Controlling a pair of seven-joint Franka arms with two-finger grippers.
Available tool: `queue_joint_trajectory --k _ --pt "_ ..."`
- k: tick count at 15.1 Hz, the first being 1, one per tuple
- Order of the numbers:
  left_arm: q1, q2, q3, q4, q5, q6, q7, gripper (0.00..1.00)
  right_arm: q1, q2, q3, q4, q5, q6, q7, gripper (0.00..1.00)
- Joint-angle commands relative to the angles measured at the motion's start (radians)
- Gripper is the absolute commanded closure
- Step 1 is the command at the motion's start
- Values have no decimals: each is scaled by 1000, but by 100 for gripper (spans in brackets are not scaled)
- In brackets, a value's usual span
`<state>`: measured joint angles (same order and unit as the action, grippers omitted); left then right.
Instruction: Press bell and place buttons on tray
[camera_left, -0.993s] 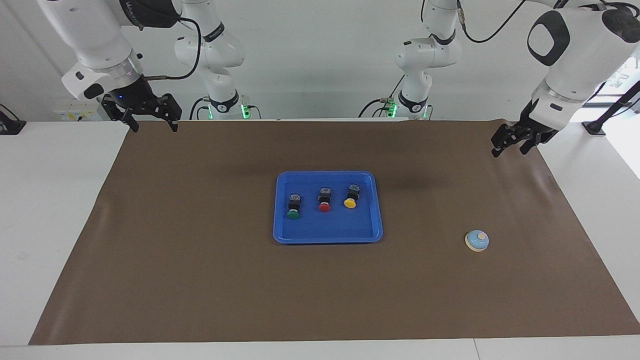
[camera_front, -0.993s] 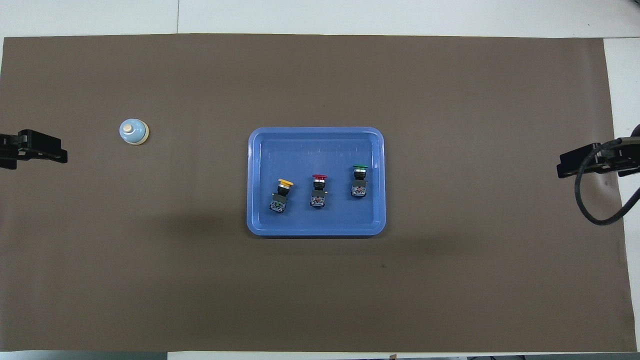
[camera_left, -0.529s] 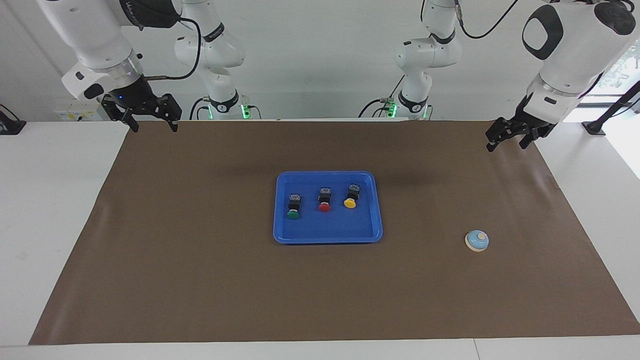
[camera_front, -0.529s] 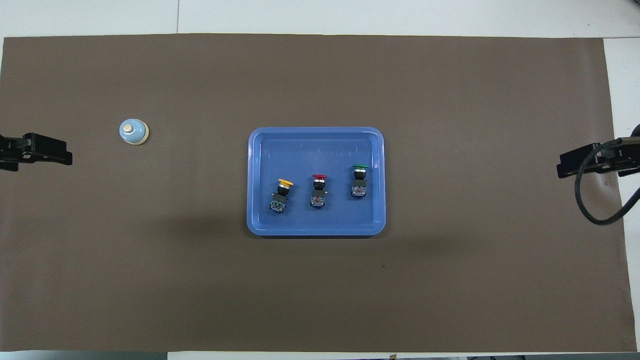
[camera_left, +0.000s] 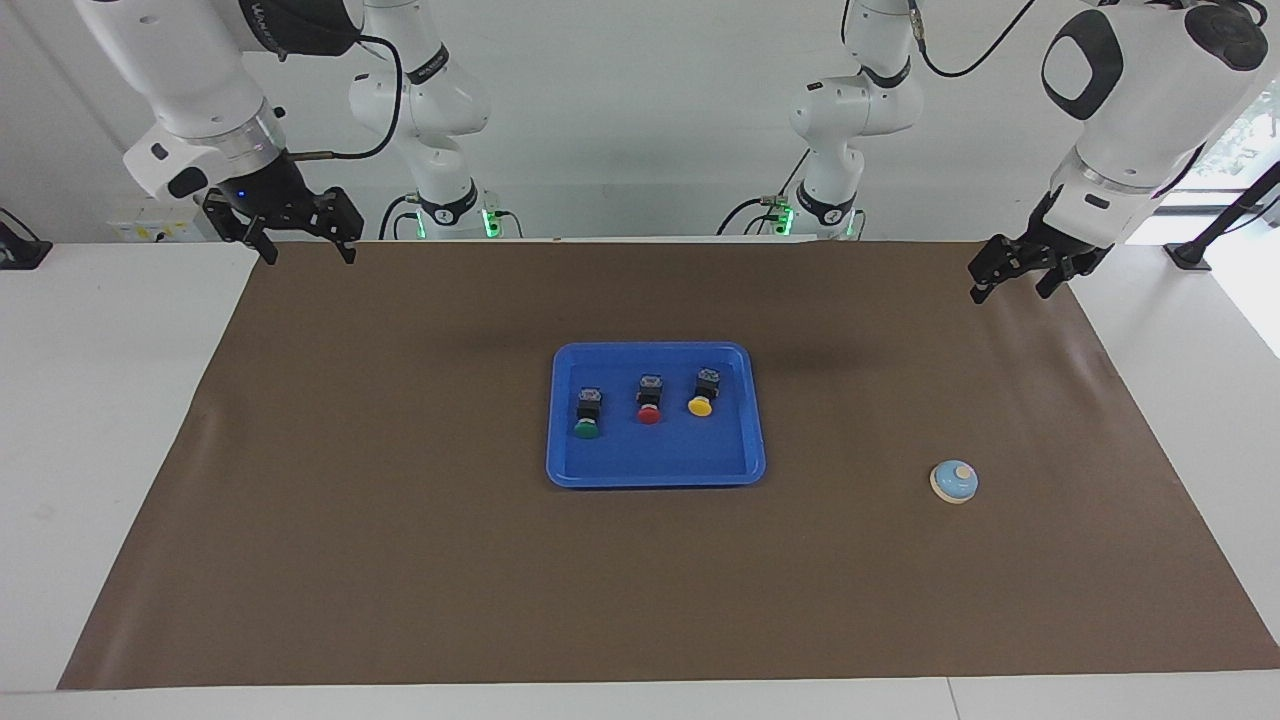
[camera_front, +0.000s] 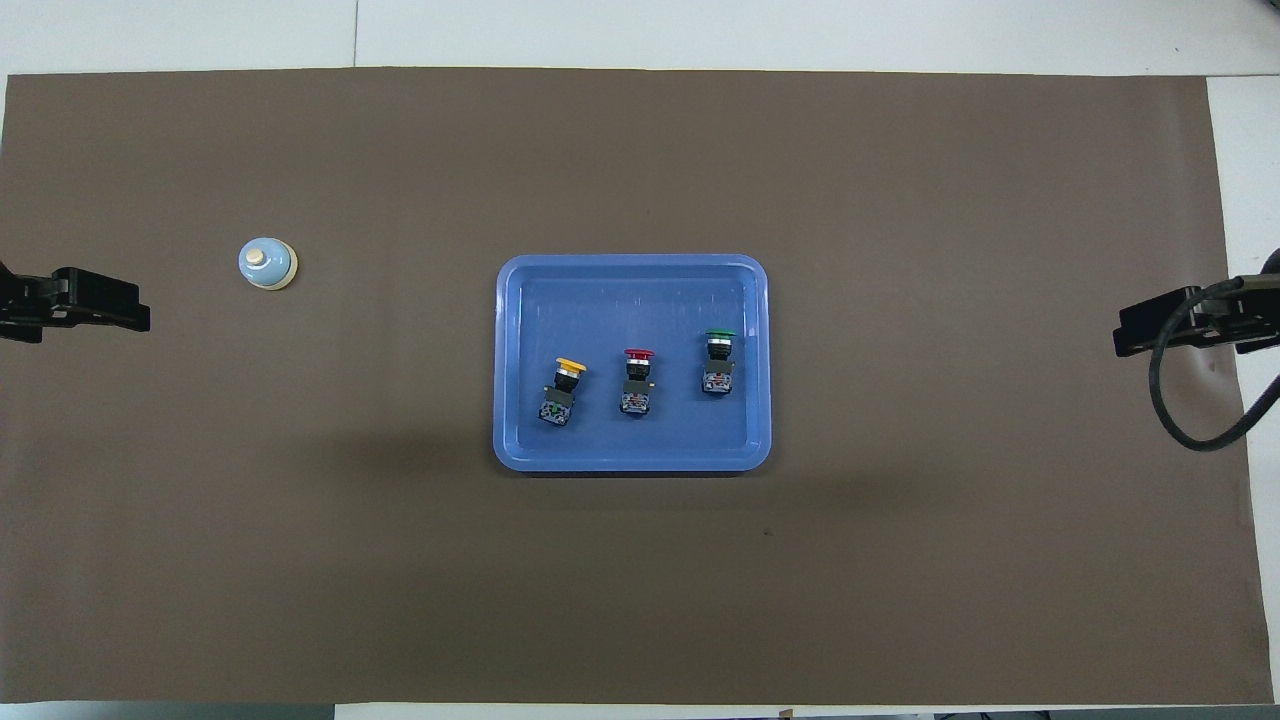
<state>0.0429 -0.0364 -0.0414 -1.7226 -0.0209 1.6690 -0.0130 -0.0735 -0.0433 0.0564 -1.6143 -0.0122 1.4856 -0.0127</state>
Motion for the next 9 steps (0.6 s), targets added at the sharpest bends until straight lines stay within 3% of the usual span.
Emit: queue_joint_trajectory --k 1,9 --pt "-18 -7 5 -8 1 -28 1 0 -22 -23 13 -25 -8 5 -27 0" --pt "-17 -4 6 8 3 -44 1 0 -22 -23 13 -25 -8 4 -26 0"
